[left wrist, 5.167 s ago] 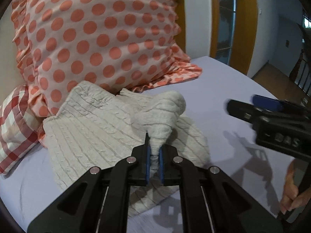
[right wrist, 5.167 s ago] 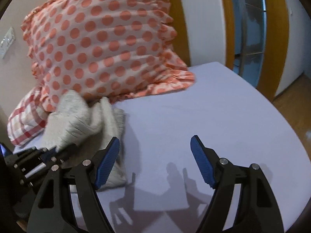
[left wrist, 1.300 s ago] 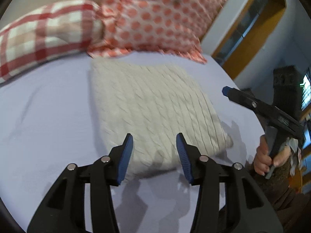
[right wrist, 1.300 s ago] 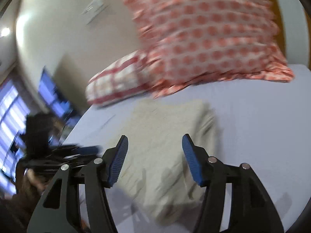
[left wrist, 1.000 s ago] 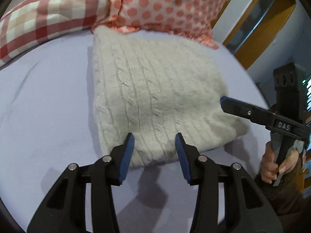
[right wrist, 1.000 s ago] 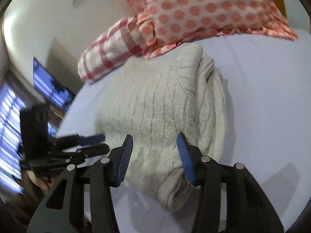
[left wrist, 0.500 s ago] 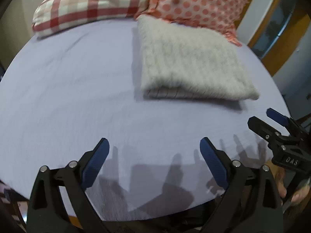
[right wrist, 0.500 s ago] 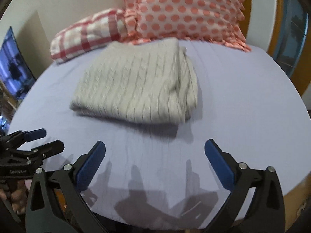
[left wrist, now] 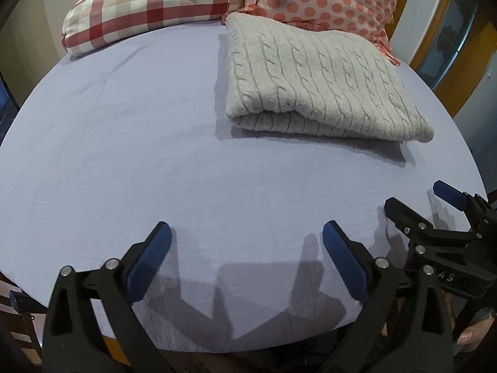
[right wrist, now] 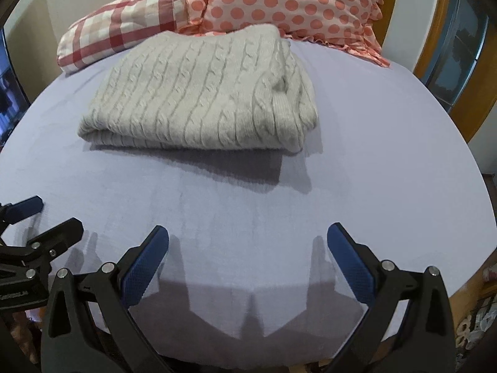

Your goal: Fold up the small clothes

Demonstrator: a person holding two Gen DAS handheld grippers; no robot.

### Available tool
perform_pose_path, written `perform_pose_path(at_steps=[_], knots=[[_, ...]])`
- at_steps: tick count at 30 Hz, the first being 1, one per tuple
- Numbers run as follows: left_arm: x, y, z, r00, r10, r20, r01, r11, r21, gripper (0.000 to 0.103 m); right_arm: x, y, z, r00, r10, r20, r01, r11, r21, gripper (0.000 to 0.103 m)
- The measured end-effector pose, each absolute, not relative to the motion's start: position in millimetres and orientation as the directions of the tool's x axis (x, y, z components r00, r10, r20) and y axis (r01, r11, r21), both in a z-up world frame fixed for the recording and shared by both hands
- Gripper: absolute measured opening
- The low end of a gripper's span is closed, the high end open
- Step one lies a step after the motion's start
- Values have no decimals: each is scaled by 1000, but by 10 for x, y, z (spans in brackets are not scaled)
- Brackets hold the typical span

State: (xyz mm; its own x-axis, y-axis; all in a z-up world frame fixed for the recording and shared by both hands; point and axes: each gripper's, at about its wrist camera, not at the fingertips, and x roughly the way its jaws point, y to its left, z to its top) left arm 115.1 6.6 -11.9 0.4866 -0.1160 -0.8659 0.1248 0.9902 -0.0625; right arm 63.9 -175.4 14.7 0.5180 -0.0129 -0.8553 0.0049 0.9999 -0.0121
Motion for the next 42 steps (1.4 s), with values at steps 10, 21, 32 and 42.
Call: perform_pose_path(at_steps=[10,21,32,42], knots=[[1097,-62,-188,526,-20,-850,79,997,25,101,597,-1832,98,532,27,-847,-9,1000,26,102],[1085,-50,-185,535,-18,-845,72,997,25,101,607,-1851,100,537,34,-843,-18,999,28,102],[1078,-42,-185,544,-13,-839,62,998,25,101,615,-1864,99,543,31,-839,-14,1000,28,102],[1082,-37,-188,546,-12,-837,62,998,26,101,618,-1866,98,545,31,-838,-14,1000,28,102]])
